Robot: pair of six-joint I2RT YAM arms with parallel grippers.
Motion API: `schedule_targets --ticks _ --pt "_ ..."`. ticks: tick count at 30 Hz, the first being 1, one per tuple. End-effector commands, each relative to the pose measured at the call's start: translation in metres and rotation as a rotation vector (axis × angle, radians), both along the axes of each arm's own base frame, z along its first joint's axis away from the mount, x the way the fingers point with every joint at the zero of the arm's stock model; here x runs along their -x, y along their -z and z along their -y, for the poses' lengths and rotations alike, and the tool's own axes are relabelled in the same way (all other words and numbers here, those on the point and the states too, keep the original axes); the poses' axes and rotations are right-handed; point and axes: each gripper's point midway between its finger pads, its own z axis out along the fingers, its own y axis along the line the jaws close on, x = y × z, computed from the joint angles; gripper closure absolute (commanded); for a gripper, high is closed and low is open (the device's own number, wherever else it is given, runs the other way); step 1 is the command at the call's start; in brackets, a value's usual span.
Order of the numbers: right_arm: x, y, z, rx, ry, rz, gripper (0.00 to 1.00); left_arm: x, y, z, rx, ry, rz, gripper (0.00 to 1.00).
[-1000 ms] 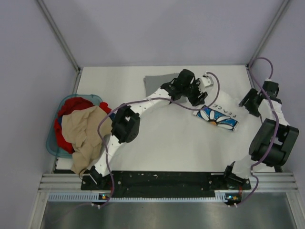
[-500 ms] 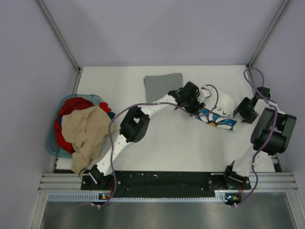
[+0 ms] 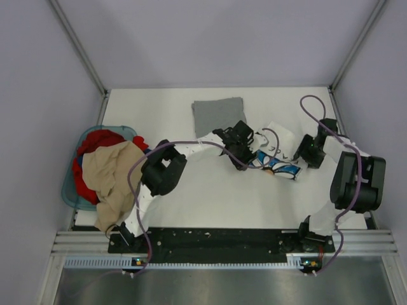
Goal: Fold and stack the t-shirts
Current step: Smooth out wrinkles on the folded tshirt
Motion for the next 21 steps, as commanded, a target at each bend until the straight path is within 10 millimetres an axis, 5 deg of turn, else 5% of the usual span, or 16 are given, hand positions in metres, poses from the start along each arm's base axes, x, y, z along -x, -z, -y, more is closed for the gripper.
schedule_targets --ticks 1,7,9,15,18,21 --pt "0.027 0.003 -0.058 -0.101 -0.156 -0.082 0.42 0.05 -0.026 -0.027 0.004 0.06 -0.116 0.49" --pt "0.049 0.013 -0.103 -0.184 -0.313 -0.156 0.43 0.125 -0.073 -0.085 0.049 0.295 -0.165 0.49" --pt "0.055 0.017 -0.107 -0.188 -0.331 -0.174 0.44 0.13 -0.089 -0.103 0.071 0.284 -0.182 0.48" --pt "0.08 0.026 -0.148 -0.148 -0.534 -0.228 0.5 0.051 -0.113 -0.13 0.201 -0.017 -0.139 0.47" --pt "0.081 0.027 -0.152 -0.151 -0.516 -0.238 0.5 0.016 -0.118 -0.112 0.252 -0.074 -0.09 0.46" --pt "0.076 0.022 -0.151 -0.143 -0.492 -0.208 0.48 -0.018 -0.102 -0.096 0.239 -0.181 -0.109 0.46"
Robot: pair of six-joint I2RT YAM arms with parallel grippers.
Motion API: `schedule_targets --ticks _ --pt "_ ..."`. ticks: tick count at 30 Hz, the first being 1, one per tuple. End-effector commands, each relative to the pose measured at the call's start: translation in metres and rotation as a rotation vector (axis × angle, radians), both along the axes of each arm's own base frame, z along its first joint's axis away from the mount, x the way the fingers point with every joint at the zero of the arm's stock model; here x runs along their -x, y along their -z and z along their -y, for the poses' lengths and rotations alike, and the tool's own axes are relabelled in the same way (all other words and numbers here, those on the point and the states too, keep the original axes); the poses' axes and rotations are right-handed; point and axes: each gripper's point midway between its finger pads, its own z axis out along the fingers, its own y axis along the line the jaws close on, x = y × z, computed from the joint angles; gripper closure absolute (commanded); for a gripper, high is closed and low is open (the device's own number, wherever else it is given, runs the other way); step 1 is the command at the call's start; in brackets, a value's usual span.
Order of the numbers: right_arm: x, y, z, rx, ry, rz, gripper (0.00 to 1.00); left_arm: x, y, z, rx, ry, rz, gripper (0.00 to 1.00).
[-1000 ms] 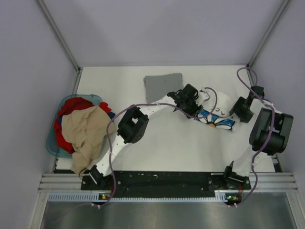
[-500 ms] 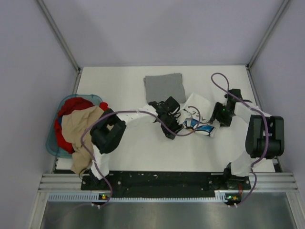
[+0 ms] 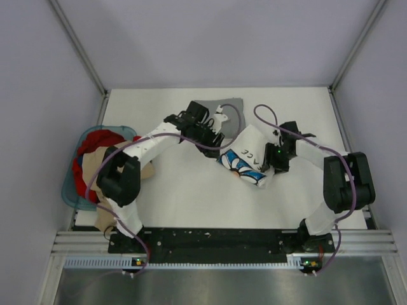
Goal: Fold and stack the t-shirts
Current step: Smooth out wrinkles on the folded tshirt
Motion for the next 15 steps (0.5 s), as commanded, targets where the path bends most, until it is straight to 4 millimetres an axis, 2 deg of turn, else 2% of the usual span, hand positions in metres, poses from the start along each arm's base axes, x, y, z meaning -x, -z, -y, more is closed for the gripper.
schedule_targets --ticks 1,4,8,12,14,15 --pt "0.03 0.018 0.002 0.019 0.022 -0.106 0.47 -0.051 0.005 0.041 0.04 -0.11 0.027 0.45" --pt "0.026 0.012 0.004 0.018 0.065 -0.068 0.45 -0.072 0.027 0.05 0.011 -0.109 0.041 0.42" --pt "0.018 0.003 0.015 -0.015 0.164 -0.03 0.41 -0.074 0.052 0.061 -0.018 -0.078 -0.009 0.41" --pt "0.006 -0.007 0.043 -0.004 0.297 0.04 0.4 -0.074 0.081 0.061 -0.08 -0.084 -0.016 0.43" --pt "-0.001 -0.011 0.051 -0.005 0.332 0.082 0.4 -0.071 0.092 0.06 -0.096 -0.095 -0.043 0.52" --pt "-0.004 -0.013 0.05 -0.016 0.333 0.099 0.4 -0.068 0.094 0.061 -0.093 -0.088 -0.064 0.61"
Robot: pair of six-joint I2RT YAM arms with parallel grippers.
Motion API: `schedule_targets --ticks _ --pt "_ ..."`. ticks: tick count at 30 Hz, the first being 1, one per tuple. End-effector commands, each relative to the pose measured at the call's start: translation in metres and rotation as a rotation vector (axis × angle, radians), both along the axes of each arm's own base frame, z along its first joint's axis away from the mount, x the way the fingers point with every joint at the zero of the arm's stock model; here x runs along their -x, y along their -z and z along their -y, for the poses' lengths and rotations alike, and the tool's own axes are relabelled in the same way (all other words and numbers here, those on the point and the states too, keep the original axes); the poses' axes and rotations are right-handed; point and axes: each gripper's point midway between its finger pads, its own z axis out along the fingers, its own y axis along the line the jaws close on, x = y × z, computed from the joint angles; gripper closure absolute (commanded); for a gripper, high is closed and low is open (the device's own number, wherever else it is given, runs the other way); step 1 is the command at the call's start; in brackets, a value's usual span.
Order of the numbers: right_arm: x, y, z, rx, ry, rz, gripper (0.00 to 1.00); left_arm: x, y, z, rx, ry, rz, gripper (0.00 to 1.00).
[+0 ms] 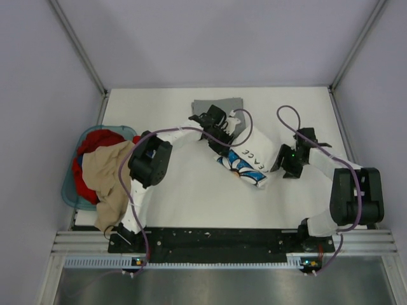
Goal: Fold and stack the t-shirts
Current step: Smooth out wrinkles on the folded tshirt
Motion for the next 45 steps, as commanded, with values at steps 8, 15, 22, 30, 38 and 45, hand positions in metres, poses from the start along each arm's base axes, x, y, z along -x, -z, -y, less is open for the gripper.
schedule_targets --ticks 8,15,22,30,38,45 --pt "-0.022 -0.022 0.029 0.033 0.122 0.144 0.39 0.066 0.012 0.005 0.055 0.022 -0.225 1.0" --pt "-0.02 -0.06 -0.005 -0.128 -0.132 0.303 0.37 0.15 0.0 -0.033 0.141 -0.059 -0.382 1.0" --pt "-0.016 -0.074 -0.013 -0.153 -0.152 0.341 0.37 0.183 -0.027 -0.038 0.194 0.074 -0.351 0.53" --pt "-0.024 -0.058 -0.023 -0.076 -0.165 0.309 0.39 0.109 -0.081 -0.011 0.245 0.066 -0.077 0.52" --pt "-0.04 -0.039 -0.005 0.028 -0.107 0.26 0.42 0.029 -0.068 -0.013 0.175 -0.089 0.047 0.46" --pt "-0.055 -0.026 -0.02 -0.05 -0.152 0.266 0.55 0.015 -0.052 0.004 0.181 -0.04 0.018 0.45"
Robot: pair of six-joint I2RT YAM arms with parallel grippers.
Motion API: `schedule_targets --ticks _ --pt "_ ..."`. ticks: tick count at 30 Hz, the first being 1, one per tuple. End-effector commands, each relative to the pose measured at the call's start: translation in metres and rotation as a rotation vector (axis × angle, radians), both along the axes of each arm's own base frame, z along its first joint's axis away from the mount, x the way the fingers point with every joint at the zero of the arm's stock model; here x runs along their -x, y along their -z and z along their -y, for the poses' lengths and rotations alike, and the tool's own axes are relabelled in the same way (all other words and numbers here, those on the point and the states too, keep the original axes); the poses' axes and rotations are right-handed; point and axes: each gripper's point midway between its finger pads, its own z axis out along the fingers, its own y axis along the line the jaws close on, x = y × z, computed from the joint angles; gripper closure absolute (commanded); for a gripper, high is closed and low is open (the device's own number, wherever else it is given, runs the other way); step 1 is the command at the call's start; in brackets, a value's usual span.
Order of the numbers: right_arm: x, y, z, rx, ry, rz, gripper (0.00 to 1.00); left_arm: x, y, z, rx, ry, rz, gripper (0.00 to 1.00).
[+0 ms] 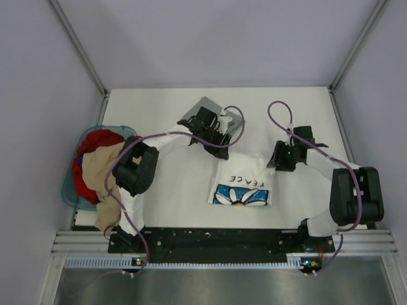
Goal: Fold and stack the t-shirts
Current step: Smooth out wrinkles on the folded tshirt
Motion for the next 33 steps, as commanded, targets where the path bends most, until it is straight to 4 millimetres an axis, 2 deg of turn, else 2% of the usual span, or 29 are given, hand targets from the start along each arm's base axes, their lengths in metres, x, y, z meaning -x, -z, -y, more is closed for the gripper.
schedule_targets --ticks 1,2,4,5,6,9,11,13,14,16,17,18,20,22,23,25,27,29,30,31,33 --pt "-0.036 -0.013 -0.009 -0.029 -0.036 0.101 0.61 -0.019 -0.011 0.014 0.034 0.022 0.072 0.48" --pt "-0.038 -0.013 -0.01 -0.031 -0.047 0.107 0.72 -0.025 -0.013 0.015 0.033 0.012 0.098 0.51" --pt "-0.045 -0.018 -0.011 -0.034 -0.057 0.128 0.93 -0.036 -0.017 0.013 0.026 -0.011 0.128 0.74" --pt "-0.049 -0.023 -0.012 -0.037 -0.065 0.146 1.0 -0.037 -0.02 0.011 0.023 -0.016 0.131 0.9" --pt "-0.053 -0.031 -0.013 -0.042 -0.07 0.172 1.0 -0.038 -0.023 0.009 0.025 -0.021 0.13 1.0" --pt "-0.065 -0.06 -0.016 -0.049 -0.079 0.277 1.0 -0.039 -0.03 -0.002 0.042 -0.059 0.132 1.0" --pt "-0.07 -0.069 -0.013 -0.038 -0.071 0.316 1.0 -0.047 -0.021 -0.012 0.027 -0.096 0.145 1.0" --pt "-0.074 -0.061 -0.011 -0.024 -0.072 0.302 1.0 -0.056 -0.003 -0.019 -0.023 -0.131 0.131 1.0" --pt "-0.077 -0.053 -0.012 -0.025 -0.083 0.283 1.0 -0.056 0.014 -0.021 -0.052 -0.137 0.095 1.0" --pt "-0.081 -0.038 -0.013 -0.025 -0.094 0.238 0.85 -0.058 0.029 -0.021 -0.082 -0.138 0.044 1.0" --pt "-0.083 -0.034 -0.013 -0.019 -0.092 0.21 0.75 -0.057 0.037 -0.021 -0.096 -0.137 0.024 1.0" --pt "-0.083 -0.033 -0.01 -0.007 -0.081 0.187 0.7 -0.058 0.041 -0.021 -0.104 -0.137 0.015 1.0" --pt "-0.086 -0.048 0.002 0.055 -0.031 0.213 0.59 -0.06 0.046 -0.02 -0.102 -0.161 -0.009 1.0" --pt "-0.086 -0.074 0.018 0.151 0.026 0.277 0.49 -0.061 0.047 -0.019 -0.103 -0.162 -0.004 1.0" --pt "-0.083 -0.088 0.024 0.207 0.045 0.307 0.46 -0.062 0.048 -0.019 -0.105 -0.164 -0.001 1.0" --pt "-0.07 -0.117 0.032 0.321 0.072 0.373 0.45 -0.064 0.048 -0.02 -0.103 -0.171 0.004 1.0" --pt "-0.052 -0.133 0.014 0.336 0.025 0.431 0.49 -0.065 0.049 -0.018 -0.101 -0.173 0.002 1.0" --pt "-0.024 -0.131 -0.031 0.229 -0.092 0.456 0.67 -0.066 0.049 -0.018 -0.099 -0.177 0.003 1.0" --pt "-0.008 -0.125 -0.057 0.131 -0.174 0.45 0.75 -0.066 0.05 -0.017 -0.098 -0.177 -0.001 1.0" --pt "0.013 -0.108 -0.076 0.053 -0.233 0.402 0.84 -0.067 0.051 -0.017 -0.1 -0.179 -0.003 1.0" --pt "0.042 -0.081 -0.103 -0.1 -0.264 0.309 1.0 -0.068 0.051 -0.016 -0.1 -0.181 -0.003 1.0"
